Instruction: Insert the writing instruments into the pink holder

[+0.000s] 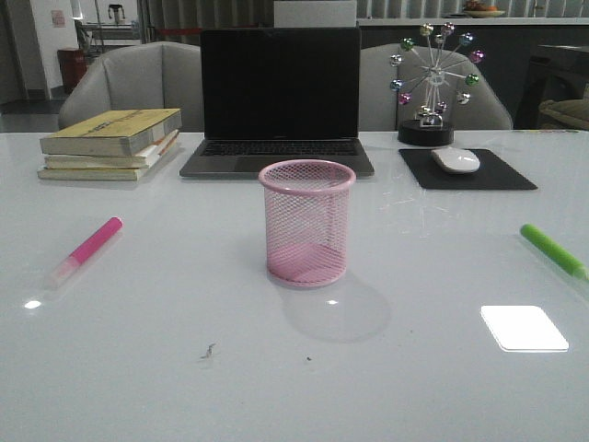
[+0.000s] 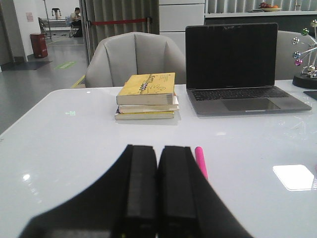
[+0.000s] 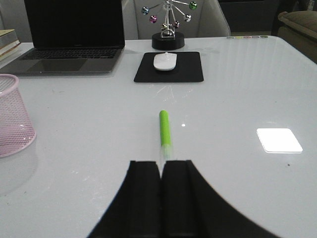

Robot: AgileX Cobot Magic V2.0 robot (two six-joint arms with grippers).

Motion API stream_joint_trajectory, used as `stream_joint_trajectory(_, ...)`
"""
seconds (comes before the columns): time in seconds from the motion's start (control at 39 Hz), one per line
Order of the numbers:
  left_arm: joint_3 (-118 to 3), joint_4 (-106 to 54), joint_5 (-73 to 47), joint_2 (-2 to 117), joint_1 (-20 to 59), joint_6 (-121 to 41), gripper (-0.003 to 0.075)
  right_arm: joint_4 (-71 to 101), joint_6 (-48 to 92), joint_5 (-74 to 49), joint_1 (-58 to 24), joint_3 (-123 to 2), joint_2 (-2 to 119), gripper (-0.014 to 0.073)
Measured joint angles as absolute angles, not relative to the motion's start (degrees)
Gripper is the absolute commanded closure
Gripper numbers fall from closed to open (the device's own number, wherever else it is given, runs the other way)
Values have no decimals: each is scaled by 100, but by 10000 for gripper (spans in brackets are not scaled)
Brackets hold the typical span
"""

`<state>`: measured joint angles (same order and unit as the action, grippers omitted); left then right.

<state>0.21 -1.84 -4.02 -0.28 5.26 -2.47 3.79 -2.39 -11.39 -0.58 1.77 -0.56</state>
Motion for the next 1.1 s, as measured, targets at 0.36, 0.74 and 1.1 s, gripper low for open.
stream_joint_trajectory(0.36,21,-184,-402,-28,526,-247,629,379,-239,-1139,-58,177,-56,571)
stream_joint_trajectory(0.74,21,-184,-398,-28,526,-247,629,379,-239,-1139,-58,177,-56,571)
stream_joint_trajectory(1.1,21,-184,590,-28,526,-247,629,379,-239,-807,-58,177,-56,571)
